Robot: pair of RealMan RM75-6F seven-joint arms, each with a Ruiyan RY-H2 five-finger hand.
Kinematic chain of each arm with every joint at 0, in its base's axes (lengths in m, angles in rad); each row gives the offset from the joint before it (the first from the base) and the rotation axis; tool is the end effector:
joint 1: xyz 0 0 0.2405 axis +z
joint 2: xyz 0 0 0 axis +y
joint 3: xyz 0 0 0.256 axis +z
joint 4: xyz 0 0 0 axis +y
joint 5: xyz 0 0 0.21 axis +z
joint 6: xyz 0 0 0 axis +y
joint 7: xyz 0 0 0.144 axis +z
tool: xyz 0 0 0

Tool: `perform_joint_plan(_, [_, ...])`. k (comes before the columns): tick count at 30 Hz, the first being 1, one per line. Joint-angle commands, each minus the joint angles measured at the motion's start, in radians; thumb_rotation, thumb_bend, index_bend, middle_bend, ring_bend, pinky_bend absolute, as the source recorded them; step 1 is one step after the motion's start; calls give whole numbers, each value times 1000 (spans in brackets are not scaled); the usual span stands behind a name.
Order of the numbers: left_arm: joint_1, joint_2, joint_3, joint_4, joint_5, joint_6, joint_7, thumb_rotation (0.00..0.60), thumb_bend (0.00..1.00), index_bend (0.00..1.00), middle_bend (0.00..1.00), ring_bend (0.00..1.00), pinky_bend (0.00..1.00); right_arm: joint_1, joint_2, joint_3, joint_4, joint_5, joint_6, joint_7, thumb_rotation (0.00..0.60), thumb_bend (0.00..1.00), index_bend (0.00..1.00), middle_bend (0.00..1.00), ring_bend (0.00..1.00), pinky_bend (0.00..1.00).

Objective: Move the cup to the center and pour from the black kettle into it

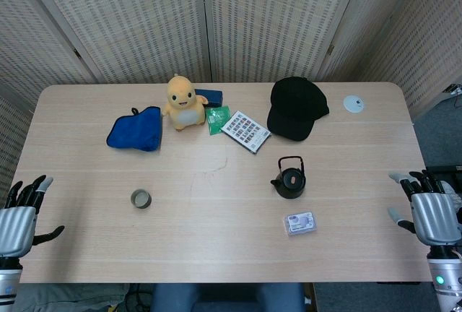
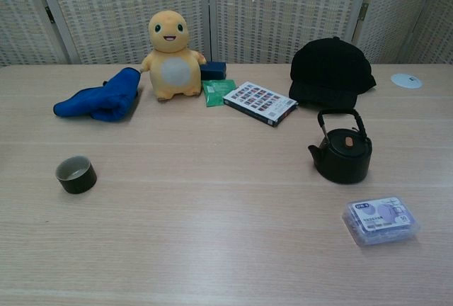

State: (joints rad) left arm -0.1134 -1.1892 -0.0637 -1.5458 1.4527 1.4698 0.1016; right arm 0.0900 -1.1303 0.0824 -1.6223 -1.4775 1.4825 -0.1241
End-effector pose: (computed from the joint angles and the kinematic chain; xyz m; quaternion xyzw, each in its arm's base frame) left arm -0.3185 0.1935 0.1451 -0.6020 -0.3626 -0.3603 0.6134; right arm -0.3073 -0.1891 0.1600 0.6014 -0.3528 0.3661 0.6163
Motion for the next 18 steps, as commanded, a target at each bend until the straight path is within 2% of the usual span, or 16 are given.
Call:
perform_joint_plan(1, [0,-1,0,0,1,0,0,600,73,78,73,133,2,0,0,0,1,0,0,1,600,162,258,346,197,156])
perform_joint_plan(12, [-20,9,0,4,23,-17,-15,600,73,78,73,133,2,-9,-2,4,5,-2,21,17,600,162,258,347,198,156])
perform_joint_plan(18, [-64,10,-1,33,37,-77,-46,600,73,91,73,134,2,-3,6,8,2,-9,17,18,600,162,258,347,198,155])
